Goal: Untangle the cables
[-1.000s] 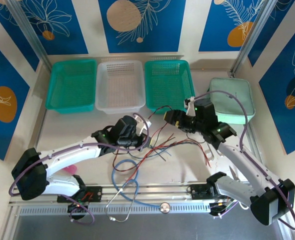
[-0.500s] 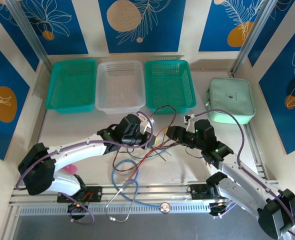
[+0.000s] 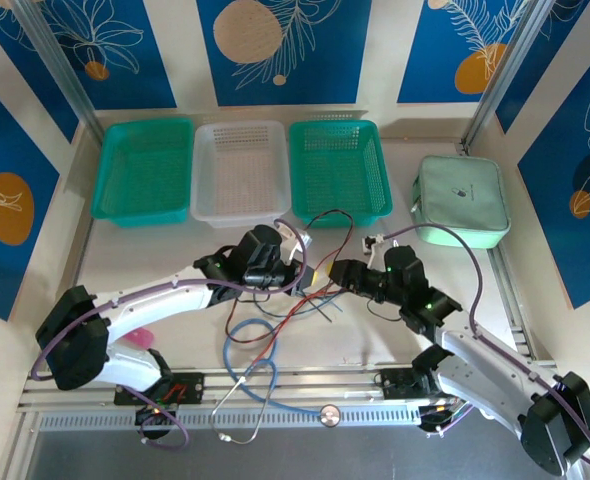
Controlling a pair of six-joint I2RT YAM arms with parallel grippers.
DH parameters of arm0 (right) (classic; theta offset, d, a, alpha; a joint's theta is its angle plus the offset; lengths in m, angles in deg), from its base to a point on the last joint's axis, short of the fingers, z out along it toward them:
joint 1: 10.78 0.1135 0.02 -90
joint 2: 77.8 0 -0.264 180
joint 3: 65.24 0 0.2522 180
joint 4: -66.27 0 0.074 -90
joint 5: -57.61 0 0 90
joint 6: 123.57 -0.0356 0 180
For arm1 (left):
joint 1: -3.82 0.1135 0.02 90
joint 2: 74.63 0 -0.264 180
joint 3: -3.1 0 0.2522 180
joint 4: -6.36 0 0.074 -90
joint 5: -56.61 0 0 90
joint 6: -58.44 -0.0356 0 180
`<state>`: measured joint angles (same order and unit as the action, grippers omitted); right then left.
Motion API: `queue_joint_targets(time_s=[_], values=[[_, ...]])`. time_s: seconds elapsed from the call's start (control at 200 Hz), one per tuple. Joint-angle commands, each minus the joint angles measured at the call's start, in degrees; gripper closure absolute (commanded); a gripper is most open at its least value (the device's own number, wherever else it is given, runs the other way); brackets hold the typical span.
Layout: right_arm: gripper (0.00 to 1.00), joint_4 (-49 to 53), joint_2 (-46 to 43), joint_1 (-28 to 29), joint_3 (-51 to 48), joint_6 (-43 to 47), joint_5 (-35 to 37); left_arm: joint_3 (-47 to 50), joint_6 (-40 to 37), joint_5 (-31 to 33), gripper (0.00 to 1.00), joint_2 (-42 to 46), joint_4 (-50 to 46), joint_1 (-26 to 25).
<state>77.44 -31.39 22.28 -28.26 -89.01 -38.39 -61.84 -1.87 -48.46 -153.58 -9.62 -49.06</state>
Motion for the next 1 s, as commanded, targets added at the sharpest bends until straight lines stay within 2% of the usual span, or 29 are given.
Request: queue_joint_targets(time_s=[0.0,0.04,0.185,0.295,0.405,0.58,0.78,0.995], values=[[0.66,-2.0,0.9,0.4,-0.2,-0.2,-0.5,-1.6,-0.3,-1.3,1.00,-0.1,-0.3,0.1],[0.69,-1.9,1.2,0.5,0.0,0.0,-0.7,-1.6,-0.3,-1.2,1.00,0.1,-0.4,0.1],[0.91,0.5,1.2,0.6,1.9,0.7,-0.8,-1.6,-0.6,-0.7,1.00,0.8,-0.7,0.1],[1.00,5.0,-1.2,0.6,5.5,2.0,-0.2,-2.9,-1.0,1.3,1.00,2.1,-3.2,0.1],[1.00,9.2,-4.1,0.6,10.1,4.1,0.9,-7.7,-3.3,5.0,1.00,3.5,-10.3,0.2],[1.00,13.2,-3.9,0.0,19.0,8.4,0.1,-18.1,-8.1,13.1,1.00,4.6,-20.2,0.6],[1.00,15.2,-1.6,-2.4,29.0,10.6,-0.5,-28.1,-12.8,13.9,1.00,6.0,-24.2,1.6],[1.00,17.6,2.5,-7.8,39.9,10.4,-3.1,-41.4,-15.7,10.6,1.00,2.1,-35.5,6.1]])
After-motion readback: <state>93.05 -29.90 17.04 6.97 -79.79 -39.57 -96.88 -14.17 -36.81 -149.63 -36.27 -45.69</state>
